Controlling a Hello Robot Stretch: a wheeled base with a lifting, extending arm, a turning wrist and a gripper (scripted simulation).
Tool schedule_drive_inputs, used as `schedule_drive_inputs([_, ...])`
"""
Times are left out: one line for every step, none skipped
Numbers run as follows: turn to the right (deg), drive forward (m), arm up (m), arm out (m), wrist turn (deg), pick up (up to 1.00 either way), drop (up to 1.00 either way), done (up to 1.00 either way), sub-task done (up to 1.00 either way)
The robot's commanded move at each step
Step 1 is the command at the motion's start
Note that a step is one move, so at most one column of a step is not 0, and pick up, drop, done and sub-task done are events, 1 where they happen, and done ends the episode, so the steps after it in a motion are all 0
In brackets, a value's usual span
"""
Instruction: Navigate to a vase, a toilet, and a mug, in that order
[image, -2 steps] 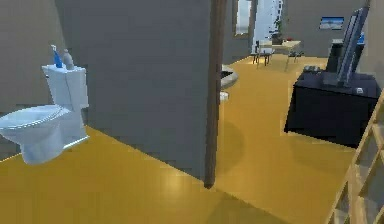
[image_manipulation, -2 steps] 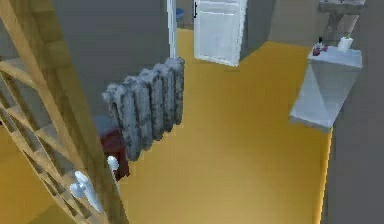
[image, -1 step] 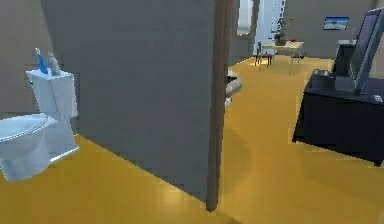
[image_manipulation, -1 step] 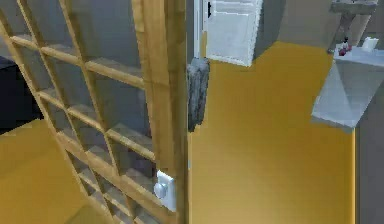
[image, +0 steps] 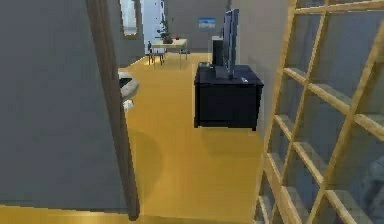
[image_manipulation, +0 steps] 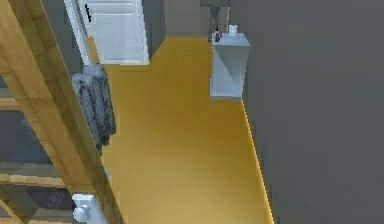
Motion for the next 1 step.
schedule_drive_inputs([0.0, 0.05, 0.0, 0.0, 0.0, 0.0, 0.0, 0.0, 0.0])
